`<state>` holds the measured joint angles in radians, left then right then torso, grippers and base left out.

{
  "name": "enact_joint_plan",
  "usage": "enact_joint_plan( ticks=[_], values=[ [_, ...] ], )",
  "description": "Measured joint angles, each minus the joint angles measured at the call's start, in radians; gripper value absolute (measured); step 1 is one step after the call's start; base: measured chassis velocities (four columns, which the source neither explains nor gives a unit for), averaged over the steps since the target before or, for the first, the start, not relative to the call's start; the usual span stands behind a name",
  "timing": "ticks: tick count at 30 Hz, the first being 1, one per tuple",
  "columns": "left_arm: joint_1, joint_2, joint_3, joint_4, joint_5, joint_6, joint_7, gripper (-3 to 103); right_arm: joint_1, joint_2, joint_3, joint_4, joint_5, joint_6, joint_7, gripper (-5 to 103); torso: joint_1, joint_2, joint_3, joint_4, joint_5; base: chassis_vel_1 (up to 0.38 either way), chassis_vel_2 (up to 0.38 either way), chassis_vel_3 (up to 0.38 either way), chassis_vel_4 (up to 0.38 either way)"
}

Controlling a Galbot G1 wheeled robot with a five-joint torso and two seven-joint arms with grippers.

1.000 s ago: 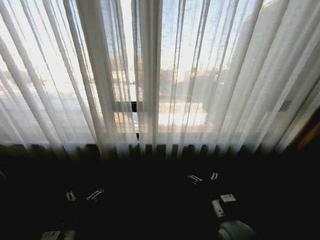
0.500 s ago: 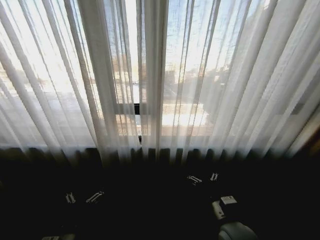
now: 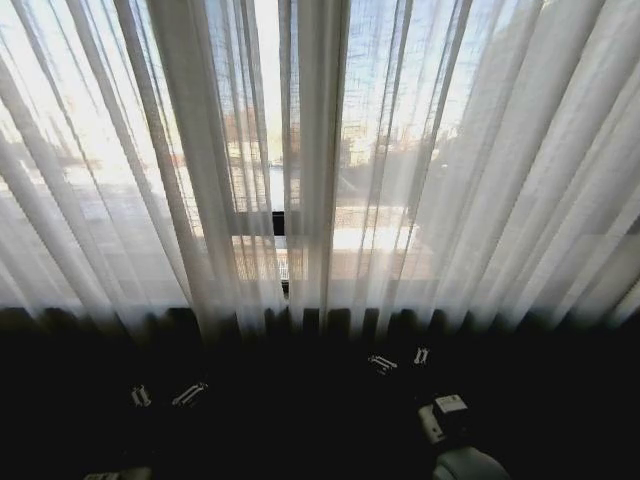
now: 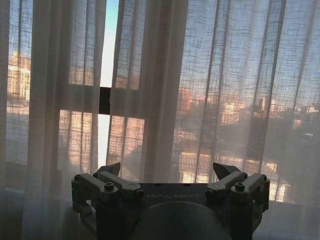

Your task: Open the curtains by pulling them apart, changing their state from closed to fully open.

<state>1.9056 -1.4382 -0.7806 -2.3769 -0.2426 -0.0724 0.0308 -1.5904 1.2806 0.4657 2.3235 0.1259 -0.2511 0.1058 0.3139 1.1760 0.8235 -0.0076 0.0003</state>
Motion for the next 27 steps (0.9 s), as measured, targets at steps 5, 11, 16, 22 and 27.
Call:
enact_joint_plan(
  ticks=[5, 11, 16, 22, 27],
  values=[
    [-0.003, -0.001, -0.001, 0.005, -0.001, 0.0, 0.0, 100, 0.006, 0.002, -0.006, -0.012, -0.002, 0.007, 0.0, 100, 0.0, 0.0, 0.0, 0.0, -0.0001, 0.048, 0.355, -0.043, -0.351],
    [-0.004, -0.002, 0.001, 0.008, -0.001, 0.0, 0.0, 100, 0.005, 0.004, -0.008, -0.018, -0.006, 0.017, 0.0, 100, 0.0, 0.0, 0.0, 0.0, -0.0003, 0.085, 0.399, -0.07, -0.403],
    [-0.003, -0.003, 0.003, 0.01, 0.0, -0.005, 0.0, 100, 0.002, 0.007, -0.007, -0.019, -0.008, 0.019, 0.0, 100, 0.0, 0.0, 0.0, 0.0, -0.0003, 0.068, 0.393, -0.064, -0.384],
    [0.003, -0.003, 0.002, 0.014, 0.001, -0.021, 0.001, 100, 0.001, 0.011, -0.01, -0.019, -0.009, 0.02, 0.001, 100, 0.0, 0.0, 0.0, 0.0, 0.0002, 0.023, 0.372, -0.028, -0.386],
    [0.004, -0.003, 0.002, 0.018, 0.001, -0.029, 0.001, 100, -0.002, 0.013, -0.013, -0.019, -0.011, 0.021, 0.001, 100, 0.0, 0.0, 0.0, 0.0001, -0.0002, -0.028, 0.341, 0.024, -0.342]
  ],
)
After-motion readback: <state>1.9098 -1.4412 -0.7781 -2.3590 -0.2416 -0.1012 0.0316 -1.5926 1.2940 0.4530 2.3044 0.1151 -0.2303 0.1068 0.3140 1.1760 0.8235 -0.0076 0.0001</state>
